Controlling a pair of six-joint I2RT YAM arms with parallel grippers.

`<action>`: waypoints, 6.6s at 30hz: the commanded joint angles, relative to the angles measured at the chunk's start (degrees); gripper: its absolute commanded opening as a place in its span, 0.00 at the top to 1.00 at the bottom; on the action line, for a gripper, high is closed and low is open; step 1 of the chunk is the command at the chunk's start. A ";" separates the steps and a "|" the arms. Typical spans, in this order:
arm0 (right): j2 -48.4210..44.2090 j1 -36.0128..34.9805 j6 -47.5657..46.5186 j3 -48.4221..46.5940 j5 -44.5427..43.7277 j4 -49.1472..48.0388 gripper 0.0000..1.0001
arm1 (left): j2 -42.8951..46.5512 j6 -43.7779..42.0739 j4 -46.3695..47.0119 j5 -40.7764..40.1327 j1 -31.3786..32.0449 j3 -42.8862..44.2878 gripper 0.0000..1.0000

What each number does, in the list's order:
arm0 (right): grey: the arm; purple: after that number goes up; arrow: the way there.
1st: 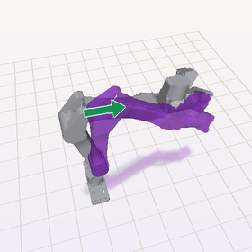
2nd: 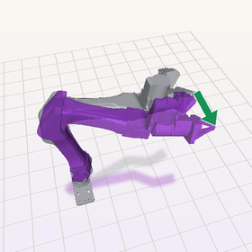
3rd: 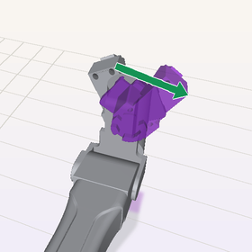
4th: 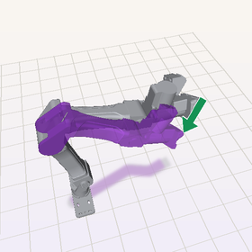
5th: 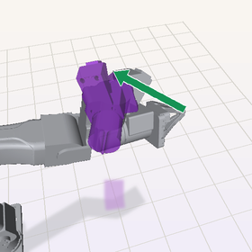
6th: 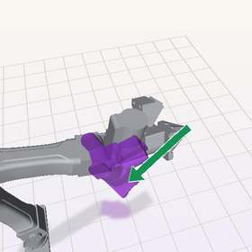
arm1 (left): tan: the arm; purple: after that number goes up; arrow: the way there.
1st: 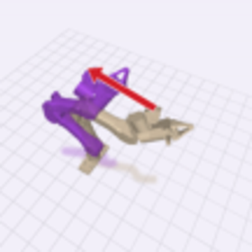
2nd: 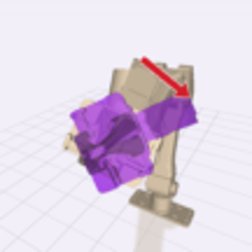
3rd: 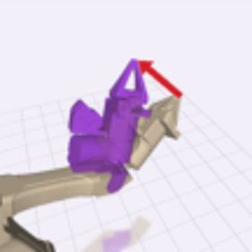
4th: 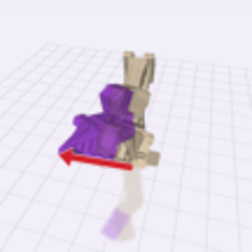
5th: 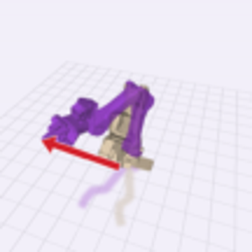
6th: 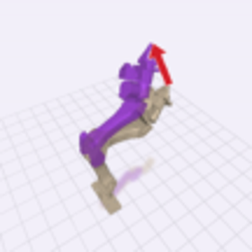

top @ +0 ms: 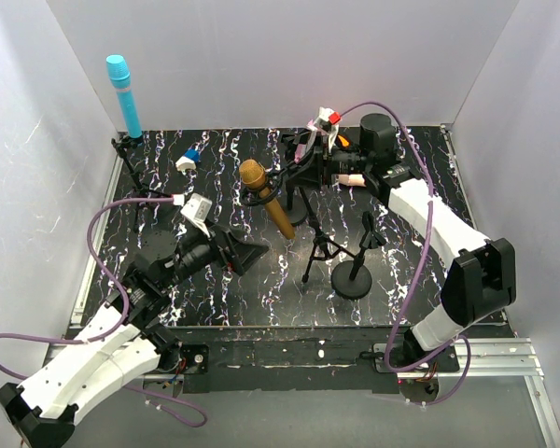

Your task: Attach the microphones to the stand

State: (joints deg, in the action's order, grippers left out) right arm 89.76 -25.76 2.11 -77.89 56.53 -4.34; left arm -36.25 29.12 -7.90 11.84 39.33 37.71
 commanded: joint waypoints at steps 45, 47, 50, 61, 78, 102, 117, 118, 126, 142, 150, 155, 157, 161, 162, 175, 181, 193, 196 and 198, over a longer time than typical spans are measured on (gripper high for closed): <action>-9.69 0.80 6.24 10.91 -4.68 -11.92 0.99 | -55.33 1.81 25.04 -60.27 25.80 25.30 0.50; -9.86 1.15 6.42 10.74 -4.06 -12.01 0.99 | -54.98 1.20 26.26 -58.86 25.45 24.78 0.51; -10.04 1.32 6.42 10.56 -3.54 -11.75 0.99 | -54.54 0.58 27.15 -56.06 24.57 24.25 0.59; -11.27 2.99 5.89 12.14 3.31 -12.53 0.99 | -51.47 0.49 27.24 -48.23 20.79 22.67 0.96; -14.25 5.36 -3.41 6.79 7.36 1.95 0.20 | -48.91 -8.29 31.19 -37.06 17.98 25.12 1.00; -26.82 25.22 -19.06 2.13 18.35 33.50 0.14 | -58.50 -19.27 33.84 -25.91 15.07 38.40 1.00; -30.69 31.73 -20.39 9.41 18.26 34.22 0.14 | -32.42 -31.14 15.12 -19.57 7.52 26.37 1.00; -30.95 31.82 -20.48 10.03 18.26 34.22 0.14 | -30.39 -31.67 13.63 -20.09 6.99 24.97 1.00; -32.19 32.44 -21.36 14.95 18.26 33.78 0.14 | -12.72 -37.11 4.92 -25.46 -1.43 11.34 1.00; -33.24 33.84 -21.01 22.16 19.93 30.97 0.13 | -15.07 -35.20 32.85 -16.51 -28.68 -6.25 1.00; -33.60 35.07 -20.04 24.45 21.25 29.04 0.13 | -20.87 -33.17 39.71 -1.75 -42.38 -6.95 1.00; -33.68 35.78 -19.34 25.85 22.30 28.07 0.13 | -23.86 -35.88 41.21 2.84 -46.10 -7.65 1.00; -33.59 35.95 -18.72 26.47 22.92 27.46 0.13 | -24.74 -37.03 41.47 3.19 -46.10 -8.01 1.00; -33.68 36.57 -17.93 27.52 23.88 26.40 0.13 | -25.71 -37.83 42.61 3.02 -46.19 -9.76 1.00; -33.68 36.66 -17.84 27.70 24.15 26.40 0.13 | -25.80 -37.74 42.88 2.58 -46.19 -10.20 1.00; -34.03 37.54 -16.53 28.49 25.82 24.56 0.13 | -22.90 -33.61 43.15 -3.13 -46.10 -14.60 0.66; -34.12 37.80 -16.26 28.67 26.17 24.29 0.13 | -22.38 -33.26 40.95 -4.28 -46.19 -13.90 0.53; -34.21 38.24 -16.17 28.84 26.79 23.76 0.13 | -14.56 -25.88 24.71 -9.29 -46.19 -11.09 0.04; -34.21 38.41 -16.17 28.76 26.79 23.67 0.13 | -12.62 -24.29 20.48 -7.88 -46.19 -10.12 0.02; -34.21 38.50 -16.17 28.58 26.88 23.67 0.13 | -12.01 -23.77 18.37 -6.74 -46.10 -9.59 0.02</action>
State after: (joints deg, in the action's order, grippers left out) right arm 56.49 12.32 -14.70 -49.69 81.62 20.91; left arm -50.46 2.92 17.12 4.51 -6.90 25.32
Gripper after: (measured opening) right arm 0.872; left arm 0.981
